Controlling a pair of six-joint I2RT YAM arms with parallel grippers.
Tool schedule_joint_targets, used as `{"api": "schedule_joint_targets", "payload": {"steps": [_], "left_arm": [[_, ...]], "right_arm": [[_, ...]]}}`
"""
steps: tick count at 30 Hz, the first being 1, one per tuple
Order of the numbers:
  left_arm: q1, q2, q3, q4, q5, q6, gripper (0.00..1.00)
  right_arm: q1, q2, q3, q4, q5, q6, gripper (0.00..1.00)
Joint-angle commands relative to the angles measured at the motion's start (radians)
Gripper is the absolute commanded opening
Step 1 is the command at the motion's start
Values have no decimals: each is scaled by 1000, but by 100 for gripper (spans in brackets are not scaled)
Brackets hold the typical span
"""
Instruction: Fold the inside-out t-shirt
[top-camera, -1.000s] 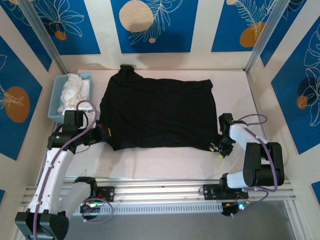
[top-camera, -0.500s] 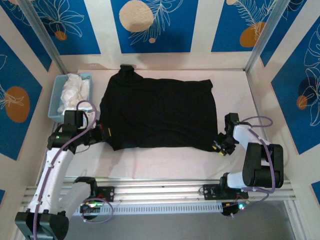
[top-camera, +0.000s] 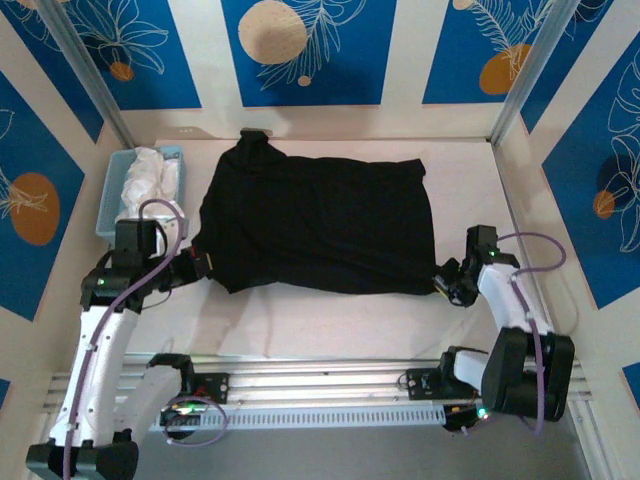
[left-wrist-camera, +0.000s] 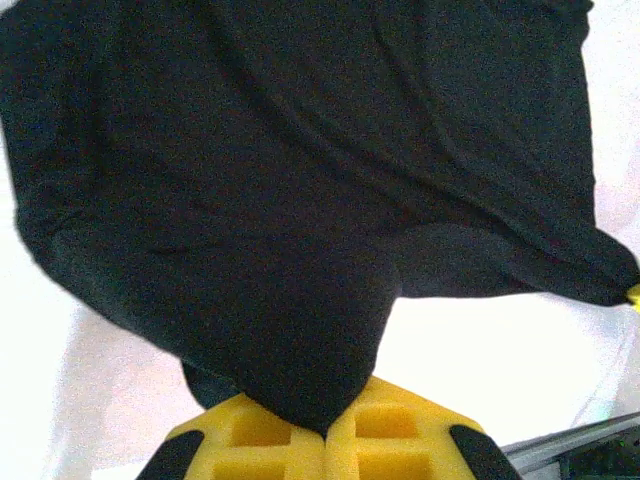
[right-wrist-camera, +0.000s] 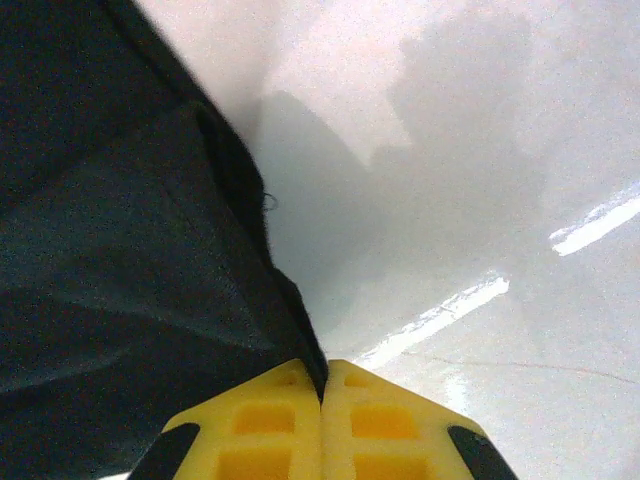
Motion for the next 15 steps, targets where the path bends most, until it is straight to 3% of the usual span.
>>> {"api": "schedule_joint_targets", "payload": {"steps": [1, 7, 15], "left_arm": [[18, -38, 61, -122, -74, 12, 0], [18, -116, 69, -219, -140, -16, 0], [19, -146, 30, -161, -162, -33, 0]], "right_arm": [[-24, -80, 17, -57, -57, -11, 0], [-76, -152, 13, -46, -109, -15, 0], [-155, -146, 28, 19, -232, -46, 0]]}}
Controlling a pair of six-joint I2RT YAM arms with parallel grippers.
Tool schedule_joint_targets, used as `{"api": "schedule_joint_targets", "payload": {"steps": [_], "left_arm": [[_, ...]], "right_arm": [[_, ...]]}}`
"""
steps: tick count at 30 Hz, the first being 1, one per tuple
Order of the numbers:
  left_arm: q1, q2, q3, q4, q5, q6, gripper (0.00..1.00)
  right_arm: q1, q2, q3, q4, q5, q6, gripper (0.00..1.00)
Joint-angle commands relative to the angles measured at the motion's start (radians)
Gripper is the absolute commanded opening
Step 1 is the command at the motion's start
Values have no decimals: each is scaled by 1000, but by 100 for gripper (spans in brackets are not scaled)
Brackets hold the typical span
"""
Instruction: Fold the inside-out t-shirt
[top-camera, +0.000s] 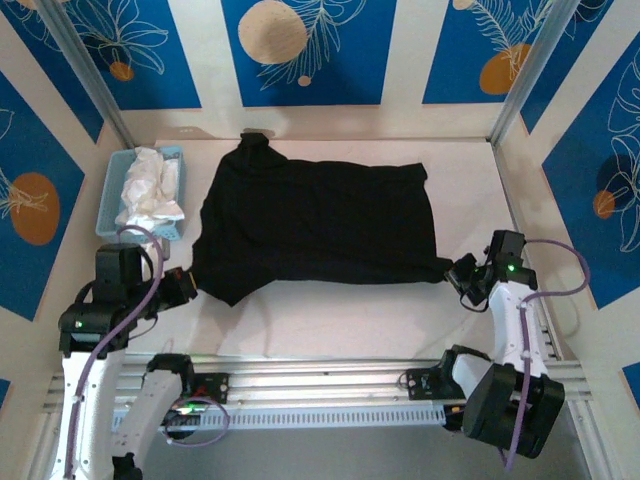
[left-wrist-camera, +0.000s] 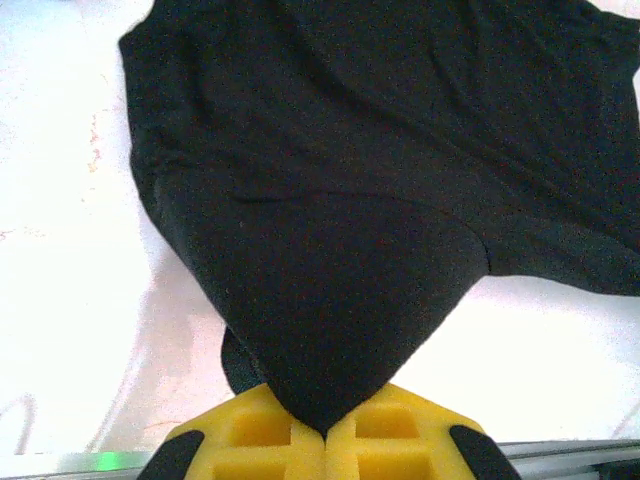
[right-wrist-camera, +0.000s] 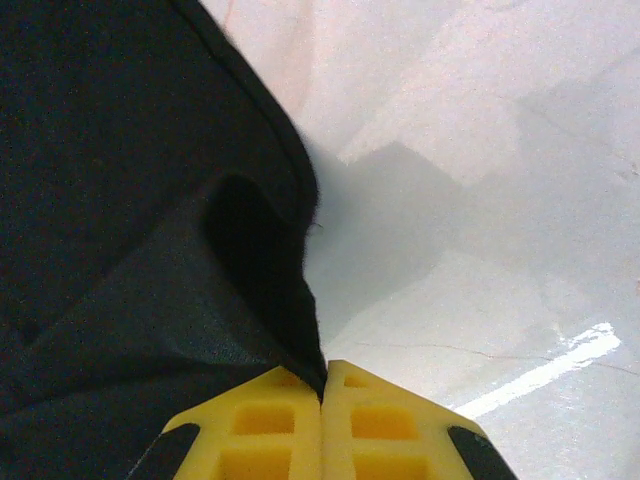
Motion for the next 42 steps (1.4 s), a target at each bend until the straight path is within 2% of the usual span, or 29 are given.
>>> {"api": "schedule_joint_targets", "payload": {"steps": [1, 10, 16, 22, 35, 42], "left_arm": [[14, 38, -17, 61, -38, -2, 0], [17, 358, 17, 363, -43, 47, 0], [43, 601, 92, 457, -51, 72, 0], [67, 800, 192, 490, -30, 86, 0], [97, 991, 375, 515, 33, 54, 0], [94, 1190, 495, 589, 116, -27, 3]], "right_arm": [[4, 36, 37, 35, -99, -30, 0], [141, 308, 224, 102, -67, -88, 0], [166, 539, 362, 138, -66, -111, 0], [170, 693, 465, 159, -69, -116, 0], [169, 790, 574, 152, -47, -136, 0], [175, 876, 624, 177, -46, -116, 1]]}}
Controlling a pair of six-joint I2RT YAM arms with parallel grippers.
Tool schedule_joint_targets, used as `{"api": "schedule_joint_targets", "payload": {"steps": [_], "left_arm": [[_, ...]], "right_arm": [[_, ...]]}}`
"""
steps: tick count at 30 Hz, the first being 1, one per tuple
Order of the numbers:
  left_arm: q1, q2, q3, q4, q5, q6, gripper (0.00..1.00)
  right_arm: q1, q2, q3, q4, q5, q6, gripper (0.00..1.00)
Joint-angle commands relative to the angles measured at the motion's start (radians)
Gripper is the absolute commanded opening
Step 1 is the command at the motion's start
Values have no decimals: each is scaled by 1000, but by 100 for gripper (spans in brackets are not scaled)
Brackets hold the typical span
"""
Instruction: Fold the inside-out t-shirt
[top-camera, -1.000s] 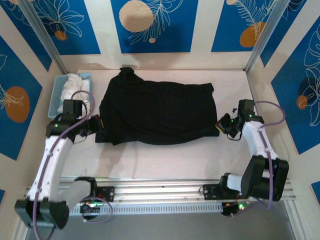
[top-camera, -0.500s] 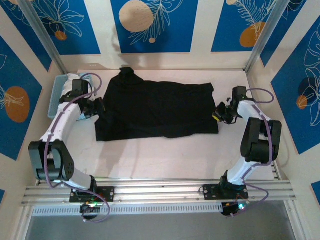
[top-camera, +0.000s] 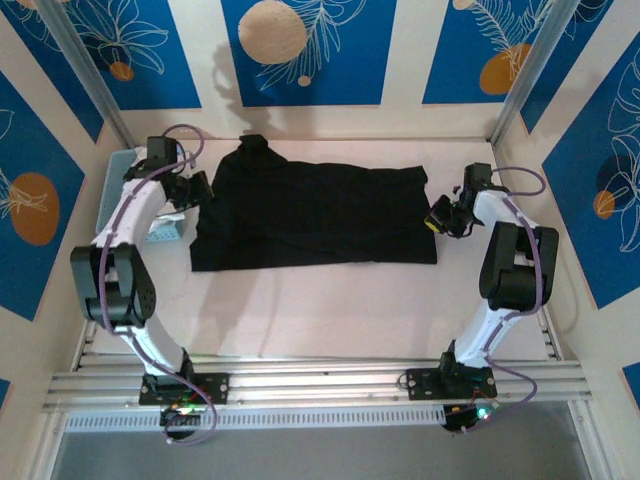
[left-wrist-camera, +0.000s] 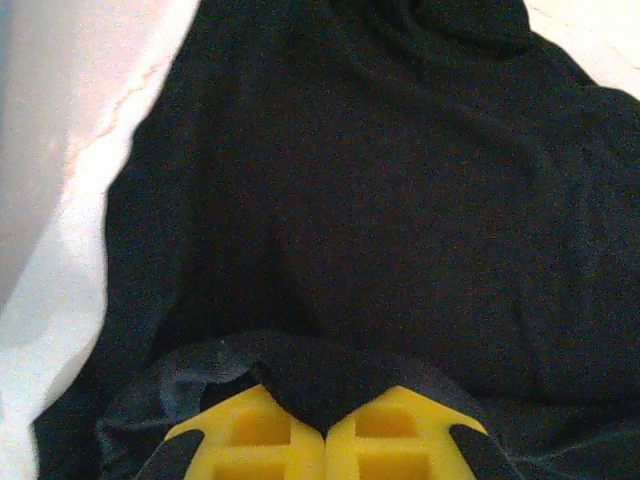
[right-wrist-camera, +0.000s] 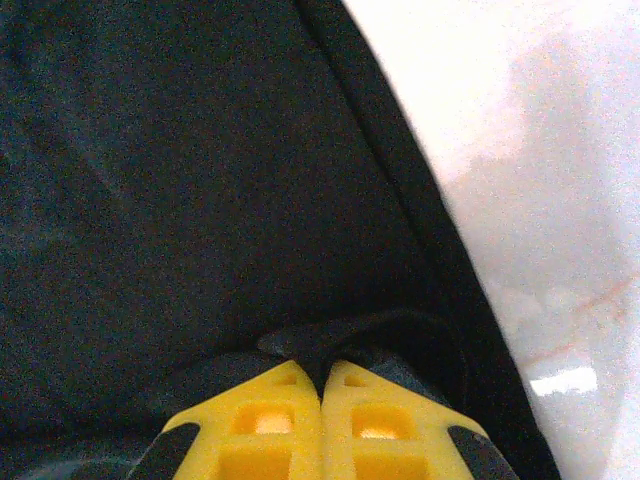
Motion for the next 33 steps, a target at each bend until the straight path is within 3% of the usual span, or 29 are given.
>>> {"api": "schedule_joint_targets", "payload": {"steps": [1, 4, 7, 10, 13, 15, 19, 22, 26, 33], "left_arm": [[10, 108, 75, 78, 85, -68, 4], [7, 231, 189, 109, 104, -111, 13], [7, 355, 322, 124, 79, -130, 17], [7, 471, 474, 44, 63, -113, 28], [8, 457, 483, 13, 24, -84, 37], [5, 358, 369, 71, 8, -85, 43], [-7, 49, -91, 392, 73, -203, 53], [-12, -115, -362, 552, 107, -287, 56], [-17, -192, -532, 580, 151, -289, 56], [-19, -135, -683, 641, 192, -268, 55]], "right_arm": [[9, 41, 36, 29, -2, 6, 2], [13, 93, 92, 26, 10, 0, 9], [13, 134, 161, 8, 55, -22, 15], [12, 144, 215, -26, 73, -38, 24], [32, 77, 177, -24, 136, -60, 29], [55, 11, 122, -10, 163, -76, 32], [146, -85, -11, 7, 109, -75, 34], [178, -86, -75, -2, 55, -55, 34], [162, -19, -65, -37, 53, -70, 34], [105, 39, -80, -103, 95, -73, 34]]}}
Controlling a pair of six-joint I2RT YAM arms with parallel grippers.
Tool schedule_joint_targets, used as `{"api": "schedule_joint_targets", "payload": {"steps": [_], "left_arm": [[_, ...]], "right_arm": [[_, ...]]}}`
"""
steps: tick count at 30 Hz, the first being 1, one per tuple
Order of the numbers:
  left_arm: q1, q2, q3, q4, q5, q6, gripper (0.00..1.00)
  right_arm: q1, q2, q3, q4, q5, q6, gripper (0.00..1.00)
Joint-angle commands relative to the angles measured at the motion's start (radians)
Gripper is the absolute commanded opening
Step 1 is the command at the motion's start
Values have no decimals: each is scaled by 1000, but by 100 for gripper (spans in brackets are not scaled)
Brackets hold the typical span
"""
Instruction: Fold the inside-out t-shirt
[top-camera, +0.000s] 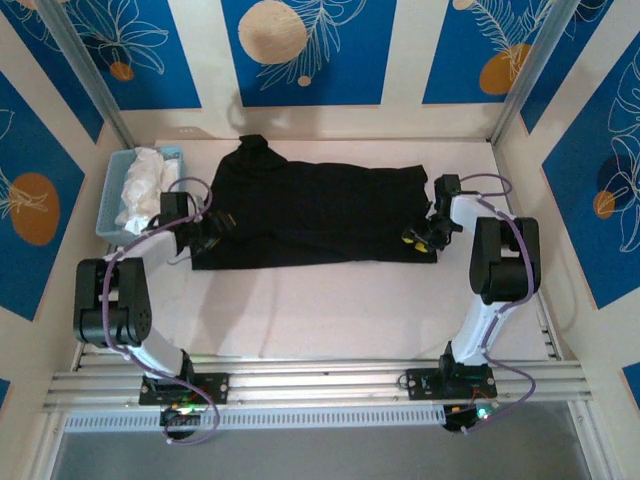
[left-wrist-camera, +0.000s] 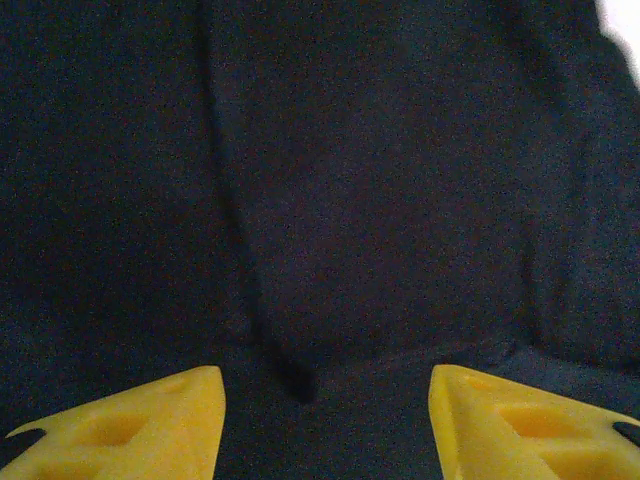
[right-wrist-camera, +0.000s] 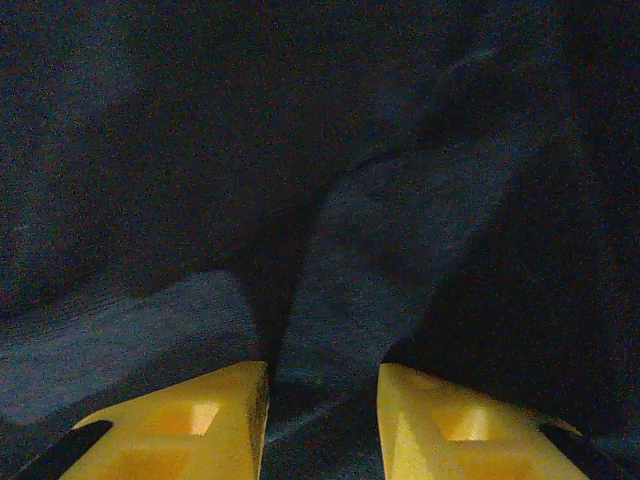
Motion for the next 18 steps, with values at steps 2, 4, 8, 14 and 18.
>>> {"api": "schedule_joint_targets", "payload": {"steps": [2, 4, 8, 14, 18], "left_arm": [[-15, 35, -70, 103, 72, -24, 54], [-32, 37, -94, 99, 79, -6, 54], [-101, 5, -185, 100, 66, -3, 54], [-325, -111, -324, 110, 55, -68, 55], [-329, -299, -365, 27, -37, -69, 56]], "right_arm": [[-62, -18, -38, -37, -26, -3, 33], [-114, -31, -68, -20, -86, 18, 33], [-208, -102, -159, 28, -98, 63, 33], [-343, -302, -272, 125, -91, 123, 32], [-117, -468, -249, 143, 6, -51, 34]]}}
